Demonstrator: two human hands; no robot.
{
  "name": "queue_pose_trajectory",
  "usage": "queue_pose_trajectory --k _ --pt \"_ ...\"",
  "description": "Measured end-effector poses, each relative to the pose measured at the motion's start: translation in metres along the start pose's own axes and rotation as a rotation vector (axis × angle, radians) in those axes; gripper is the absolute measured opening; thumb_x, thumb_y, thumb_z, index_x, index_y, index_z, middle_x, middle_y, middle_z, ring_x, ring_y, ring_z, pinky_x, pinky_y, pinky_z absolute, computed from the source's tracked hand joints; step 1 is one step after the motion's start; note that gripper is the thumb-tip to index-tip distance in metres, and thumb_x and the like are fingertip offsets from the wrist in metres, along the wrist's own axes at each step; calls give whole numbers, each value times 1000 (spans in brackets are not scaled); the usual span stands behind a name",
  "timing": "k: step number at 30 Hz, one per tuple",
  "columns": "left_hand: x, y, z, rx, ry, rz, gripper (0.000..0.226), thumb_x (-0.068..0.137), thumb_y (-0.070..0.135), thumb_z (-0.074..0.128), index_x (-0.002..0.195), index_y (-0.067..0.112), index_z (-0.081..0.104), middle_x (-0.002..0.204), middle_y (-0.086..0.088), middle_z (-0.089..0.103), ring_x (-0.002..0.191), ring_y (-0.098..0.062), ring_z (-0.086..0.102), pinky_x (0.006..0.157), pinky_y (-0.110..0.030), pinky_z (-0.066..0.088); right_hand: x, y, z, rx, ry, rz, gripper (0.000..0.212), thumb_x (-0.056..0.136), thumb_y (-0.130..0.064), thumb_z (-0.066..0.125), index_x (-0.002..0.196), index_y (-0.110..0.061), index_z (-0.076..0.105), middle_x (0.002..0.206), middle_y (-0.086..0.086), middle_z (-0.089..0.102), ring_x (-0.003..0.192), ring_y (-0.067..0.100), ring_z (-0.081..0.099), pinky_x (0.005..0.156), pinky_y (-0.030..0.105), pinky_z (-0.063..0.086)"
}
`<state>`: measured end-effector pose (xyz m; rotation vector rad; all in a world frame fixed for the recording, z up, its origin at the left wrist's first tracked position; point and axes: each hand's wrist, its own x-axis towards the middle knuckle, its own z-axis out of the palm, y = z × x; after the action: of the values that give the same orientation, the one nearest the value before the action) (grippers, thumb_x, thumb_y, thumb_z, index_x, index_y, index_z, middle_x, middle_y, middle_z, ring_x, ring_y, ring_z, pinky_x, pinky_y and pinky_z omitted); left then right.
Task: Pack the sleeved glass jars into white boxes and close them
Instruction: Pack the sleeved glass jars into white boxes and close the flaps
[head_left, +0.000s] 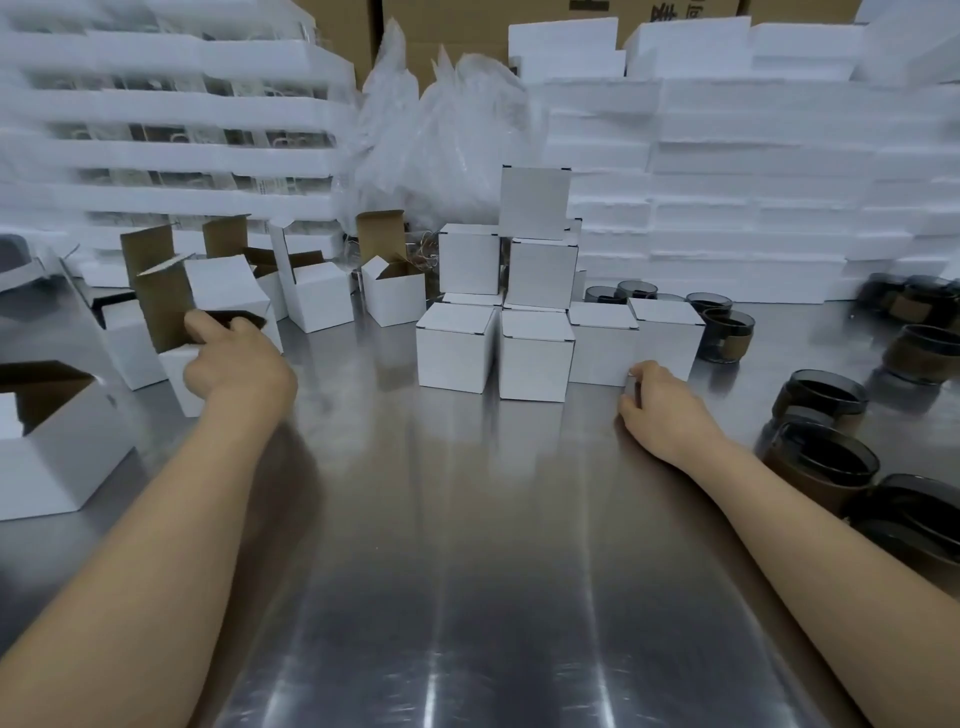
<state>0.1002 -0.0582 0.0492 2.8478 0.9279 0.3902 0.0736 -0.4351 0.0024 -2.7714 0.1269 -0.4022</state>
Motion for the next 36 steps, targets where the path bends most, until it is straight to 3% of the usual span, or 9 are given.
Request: queue_pose_trajectory --k 3,9,15,19,23,25,29,32,36 --pt "-11 9 -5 43 10 50 42 89 12 58 127 2 43 136 -21 27 106 -35 55 81 -36 38 0 -1 -1 -19 -9 -10 38 97 -20 44 130 -2 43 130 20 50 117 38 48 95 40 39" --pt "-62 49 -18 70 96 317 50 98 48 40 125 7 50 126 -16 39 104 -35 56 73 -35 32 -3 -4 -3 -38 -24 -9 36 97 -20 42 129 -2 44 129 21 50 116 39 48 94 41 39" --pt "-121 74 -20 25 280 633 53 100 50 26 114 12 59 115 -12 49 89 -34 61 64 -33 27 -4 -4 -3 11 -15 1 27 96 -17 42 118 -1 43 122 19 50 108 38 50 88 40 40" --pt "-139 80 -9 -52 361 877 42 100 47 25 107 16 52 112 -5 45 62 -28 49 56 -30 26 -5 -7 -3 133 83 -5 18 90 -7 48 104 -3 39 115 18 44 96 35 48 75 37 39" --pt "-128 79 3 -181 362 1005 39 98 47 26 102 14 48 106 -1 47 56 -26 49 49 -29 32 -10 -19 -8 292 270 -139 14 86 -4 44 92 -16 39 96 7 52 77 26 48 65 37 40" --pt "-117 76 5 -308 319 1096 44 96 51 23 103 14 47 108 1 48 57 -26 53 48 -32 40 -16 -30 -8 404 294 -299 16 90 -5 44 99 -18 46 93 -2 52 78 21 51 73 44 48" --pt "-105 74 17 -415 184 1248 50 95 62 19 116 22 40 133 8 38 71 -22 60 57 -36 50 -28 -46 -3 389 153 -612 41 91 -5 49 129 -19 46 119 -9 45 98 11 55 86 40 51" --pt "-102 76 26 -582 55 1196 54 91 59 27 129 21 31 147 9 22 98 -18 59 76 -37 51 -27 -47 0 321 87 -576 56 88 -3 53 141 -17 39 136 0 42 108 21 55 93 42 47" --pt "-108 80 30 -801 -25 1029 59 94 43 47 138 13 21 145 -2 19 113 1 31 94 -22 35 -28 -48 -4 332 19 -501 70 85 2 51 149 -13 28 144 2 37 126 19 45 105 32 38"
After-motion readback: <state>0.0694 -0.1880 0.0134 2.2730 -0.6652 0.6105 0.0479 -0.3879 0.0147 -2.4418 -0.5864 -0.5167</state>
